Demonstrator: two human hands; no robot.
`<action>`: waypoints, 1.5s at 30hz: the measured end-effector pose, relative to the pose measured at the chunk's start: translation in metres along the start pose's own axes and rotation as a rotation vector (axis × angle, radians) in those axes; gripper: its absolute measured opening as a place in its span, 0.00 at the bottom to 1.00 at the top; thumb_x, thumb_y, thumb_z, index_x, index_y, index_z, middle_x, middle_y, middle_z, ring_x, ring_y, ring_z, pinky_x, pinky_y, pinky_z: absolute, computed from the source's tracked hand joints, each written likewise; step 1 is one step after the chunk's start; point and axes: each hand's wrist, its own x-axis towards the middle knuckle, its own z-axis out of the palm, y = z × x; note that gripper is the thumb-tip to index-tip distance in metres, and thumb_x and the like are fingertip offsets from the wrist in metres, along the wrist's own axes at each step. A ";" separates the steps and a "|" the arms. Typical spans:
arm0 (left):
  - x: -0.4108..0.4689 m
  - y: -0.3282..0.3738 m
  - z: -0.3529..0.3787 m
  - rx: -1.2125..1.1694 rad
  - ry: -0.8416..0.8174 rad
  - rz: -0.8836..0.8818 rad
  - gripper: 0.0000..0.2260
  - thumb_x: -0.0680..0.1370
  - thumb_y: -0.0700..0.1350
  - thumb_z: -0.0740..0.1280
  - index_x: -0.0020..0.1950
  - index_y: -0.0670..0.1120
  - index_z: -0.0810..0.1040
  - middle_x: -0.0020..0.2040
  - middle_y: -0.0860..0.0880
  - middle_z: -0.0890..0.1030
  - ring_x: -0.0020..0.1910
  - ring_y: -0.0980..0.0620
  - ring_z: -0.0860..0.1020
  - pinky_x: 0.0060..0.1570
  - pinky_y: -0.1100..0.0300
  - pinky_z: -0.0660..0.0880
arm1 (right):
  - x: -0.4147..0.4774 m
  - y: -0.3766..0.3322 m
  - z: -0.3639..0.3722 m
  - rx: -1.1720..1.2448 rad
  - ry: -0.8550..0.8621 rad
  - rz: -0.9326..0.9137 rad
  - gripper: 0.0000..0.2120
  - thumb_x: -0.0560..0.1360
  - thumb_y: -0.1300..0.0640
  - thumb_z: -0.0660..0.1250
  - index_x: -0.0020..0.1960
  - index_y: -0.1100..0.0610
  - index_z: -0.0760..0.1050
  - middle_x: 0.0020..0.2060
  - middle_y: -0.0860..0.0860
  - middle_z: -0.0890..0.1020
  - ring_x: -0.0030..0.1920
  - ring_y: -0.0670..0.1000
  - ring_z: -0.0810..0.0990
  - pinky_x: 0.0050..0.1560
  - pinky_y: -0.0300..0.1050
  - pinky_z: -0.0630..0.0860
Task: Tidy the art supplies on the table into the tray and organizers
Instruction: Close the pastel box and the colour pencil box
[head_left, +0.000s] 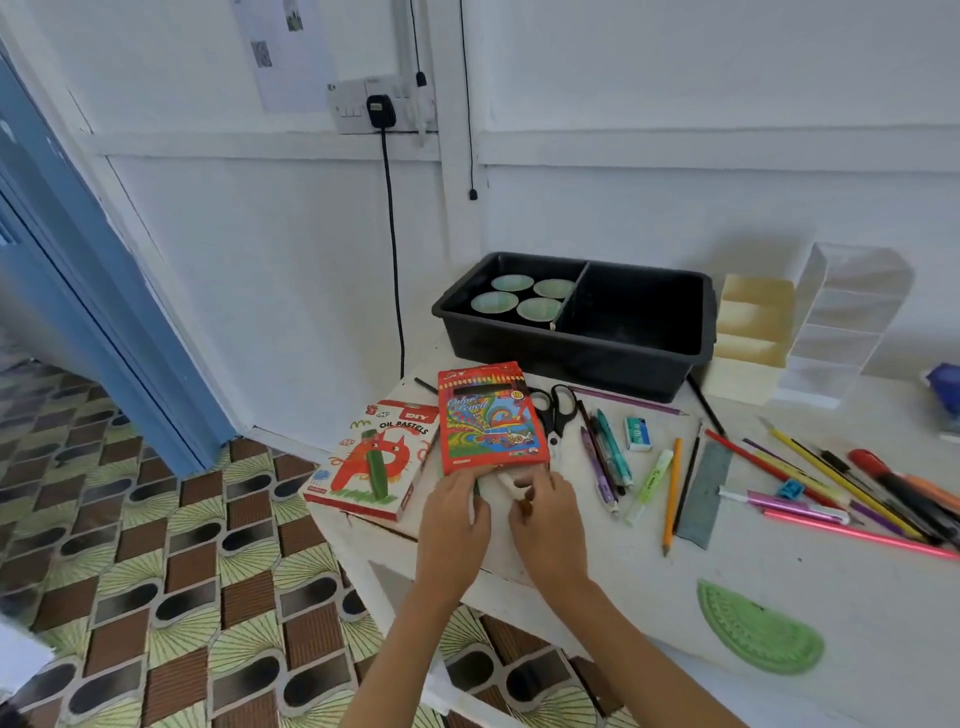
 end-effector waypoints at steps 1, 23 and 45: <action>-0.002 0.004 0.003 -0.023 0.017 -0.003 0.14 0.76 0.34 0.63 0.60 0.45 0.76 0.55 0.50 0.78 0.55 0.52 0.74 0.54 0.66 0.66 | -0.003 0.001 -0.008 0.014 0.009 0.020 0.10 0.72 0.65 0.67 0.52 0.58 0.75 0.47 0.52 0.75 0.47 0.49 0.74 0.45 0.34 0.69; -0.132 0.263 0.215 -0.401 -0.665 0.242 0.14 0.79 0.47 0.63 0.60 0.63 0.67 0.60 0.65 0.72 0.61 0.69 0.67 0.65 0.65 0.64 | -0.119 0.183 -0.337 0.552 0.743 0.537 0.04 0.74 0.60 0.69 0.48 0.54 0.79 0.41 0.51 0.82 0.44 0.49 0.80 0.41 0.36 0.74; -0.145 0.283 0.252 -0.182 -0.742 0.367 0.37 0.65 0.68 0.69 0.70 0.66 0.58 0.71 0.67 0.62 0.71 0.68 0.55 0.68 0.70 0.48 | -0.126 0.244 -0.376 0.269 0.310 0.229 0.09 0.69 0.59 0.74 0.45 0.51 0.76 0.34 0.46 0.81 0.37 0.41 0.78 0.39 0.31 0.74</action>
